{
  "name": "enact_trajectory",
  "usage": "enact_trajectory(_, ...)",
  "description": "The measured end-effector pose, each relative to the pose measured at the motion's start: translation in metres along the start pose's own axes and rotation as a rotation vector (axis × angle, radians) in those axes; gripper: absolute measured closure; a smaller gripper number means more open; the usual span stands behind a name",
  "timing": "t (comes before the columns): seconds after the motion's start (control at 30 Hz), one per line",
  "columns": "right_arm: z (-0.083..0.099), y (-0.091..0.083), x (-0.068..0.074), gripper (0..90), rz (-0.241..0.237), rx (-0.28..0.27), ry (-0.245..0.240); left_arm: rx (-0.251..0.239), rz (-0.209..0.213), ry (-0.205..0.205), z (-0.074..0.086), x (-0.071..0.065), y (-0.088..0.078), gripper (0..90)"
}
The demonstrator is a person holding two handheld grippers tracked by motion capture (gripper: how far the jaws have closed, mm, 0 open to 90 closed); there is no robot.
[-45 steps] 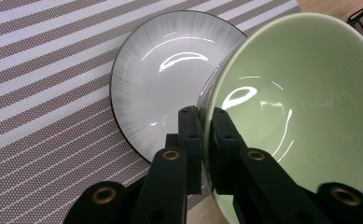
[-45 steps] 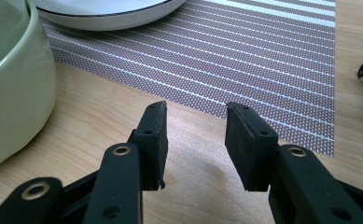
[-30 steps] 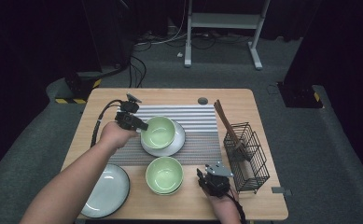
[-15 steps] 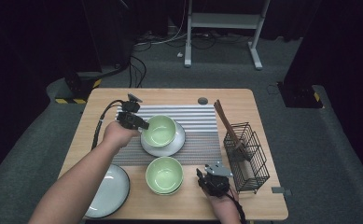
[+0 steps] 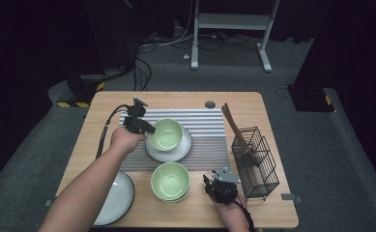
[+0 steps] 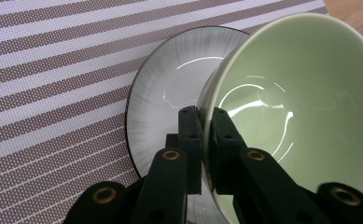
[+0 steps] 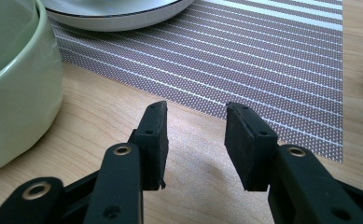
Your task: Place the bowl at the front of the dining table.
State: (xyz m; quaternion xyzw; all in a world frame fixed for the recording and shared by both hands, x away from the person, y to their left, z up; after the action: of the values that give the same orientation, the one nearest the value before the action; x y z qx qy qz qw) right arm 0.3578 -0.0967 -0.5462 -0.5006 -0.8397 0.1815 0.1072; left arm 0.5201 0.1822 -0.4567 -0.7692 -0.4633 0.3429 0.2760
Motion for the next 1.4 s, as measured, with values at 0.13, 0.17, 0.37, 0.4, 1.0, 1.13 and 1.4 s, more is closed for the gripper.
enact_trajectory(0.13, -0.001, 0.000, 0.000, 58.9, 0.001, -0.003, 0.000, 0.000, -0.006, -0.005, 0.000, 0.002, 0.004, 85.1)
enact_trajectory(0.17, -0.001, 0.000, 0.000, 58.9, 0.001, -0.004, 0.000, 0.002, -0.005, -0.007, 0.000, 0.002, 0.005, 85.1)
enact_trajectory(0.37, 0.000, 0.000, 0.000, 58.8, -0.001, -0.002, -0.002, -0.003, -0.009, -0.017, -0.001, 0.002, 0.009, 85.1)
enact_trajectory(0.4, 0.000, 0.000, 0.000, 58.8, -0.002, -0.002, -0.001, -0.003, -0.006, -0.018, -0.001, 0.001, 0.009, 85.1)
enact_trajectory(1.0, 0.000, 0.001, 0.001, 58.9, -0.005, 0.001, 0.000, 0.001, -0.020, -0.034, -0.002, 0.003, 0.020, 85.0)
enact_trajectory(1.13, 0.000, 0.001, 0.001, 58.9, -0.008, -0.001, -0.002, 0.007, -0.021, -0.033, -0.001, 0.005, 0.022, 85.1)
enact_trajectory(1.4, 0.000, 0.001, 0.001, 58.8, -0.008, 0.000, -0.001, 0.015, -0.025, -0.030, 0.001, 0.003, 0.025, 85.1)
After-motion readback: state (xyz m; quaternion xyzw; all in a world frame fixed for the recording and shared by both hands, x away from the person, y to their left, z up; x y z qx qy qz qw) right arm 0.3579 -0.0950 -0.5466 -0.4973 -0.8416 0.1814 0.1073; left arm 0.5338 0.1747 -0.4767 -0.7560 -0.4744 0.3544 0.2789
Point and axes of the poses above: each handheld gripper's, and its own axes: y roughly forward along the jaws, z roughly out of its underside, x roughly to its left, the point moved 5 cm from there along y, roughly forward along the jaws, and after that the axes turned 12 degrees about -x, right-handed, at the moved point
